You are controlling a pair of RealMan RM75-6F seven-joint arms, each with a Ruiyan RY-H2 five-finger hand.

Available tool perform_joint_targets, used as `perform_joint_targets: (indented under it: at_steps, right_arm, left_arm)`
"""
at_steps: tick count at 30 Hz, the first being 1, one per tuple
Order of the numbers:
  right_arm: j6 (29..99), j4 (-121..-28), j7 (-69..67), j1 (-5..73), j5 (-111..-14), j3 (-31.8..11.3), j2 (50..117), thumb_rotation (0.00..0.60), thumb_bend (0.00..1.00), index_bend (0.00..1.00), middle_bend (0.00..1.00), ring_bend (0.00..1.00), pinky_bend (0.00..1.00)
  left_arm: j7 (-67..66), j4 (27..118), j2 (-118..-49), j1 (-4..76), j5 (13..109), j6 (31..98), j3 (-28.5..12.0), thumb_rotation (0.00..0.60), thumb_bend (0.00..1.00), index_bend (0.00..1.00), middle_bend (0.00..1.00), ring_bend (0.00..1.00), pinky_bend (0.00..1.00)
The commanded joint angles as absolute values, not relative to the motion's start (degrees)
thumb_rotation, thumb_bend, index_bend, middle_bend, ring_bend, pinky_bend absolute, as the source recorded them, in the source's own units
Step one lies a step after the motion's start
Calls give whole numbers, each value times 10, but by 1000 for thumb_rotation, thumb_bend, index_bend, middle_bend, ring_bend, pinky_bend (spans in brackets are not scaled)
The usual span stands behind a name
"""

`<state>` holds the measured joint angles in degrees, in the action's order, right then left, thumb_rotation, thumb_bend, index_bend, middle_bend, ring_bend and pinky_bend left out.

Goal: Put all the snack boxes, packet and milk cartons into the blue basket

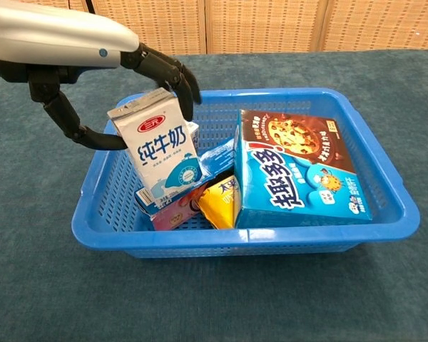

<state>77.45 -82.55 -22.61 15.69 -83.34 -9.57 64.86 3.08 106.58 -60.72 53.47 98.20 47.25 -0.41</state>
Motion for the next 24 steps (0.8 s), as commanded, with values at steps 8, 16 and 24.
perform_joint_targets:
  at_steps: [8, 16, 24]
  right_arm:
    - [775, -822, -225, 158, -834, -95, 650, 600, 0, 0, 0, 0, 0]
    - [782, -821, -210, 157, -835, -96, 651, 600, 0, 0, 0, 0, 0]
    - [793, -822, -185, 157, -849, -91, 657, 600, 0, 0, 0, 0, 0]
  left_arm:
    - [1, 1078, -616, 528, 941, 476, -22, 600, 240, 0, 0, 0, 0]
    - [0, 1089, -572, 467, 925, 590, -43, 600, 239, 0, 0, 0, 0]
    - [-74, 1079, -573, 356, 840, 726, -46, 600, 239, 0, 0, 0, 0]
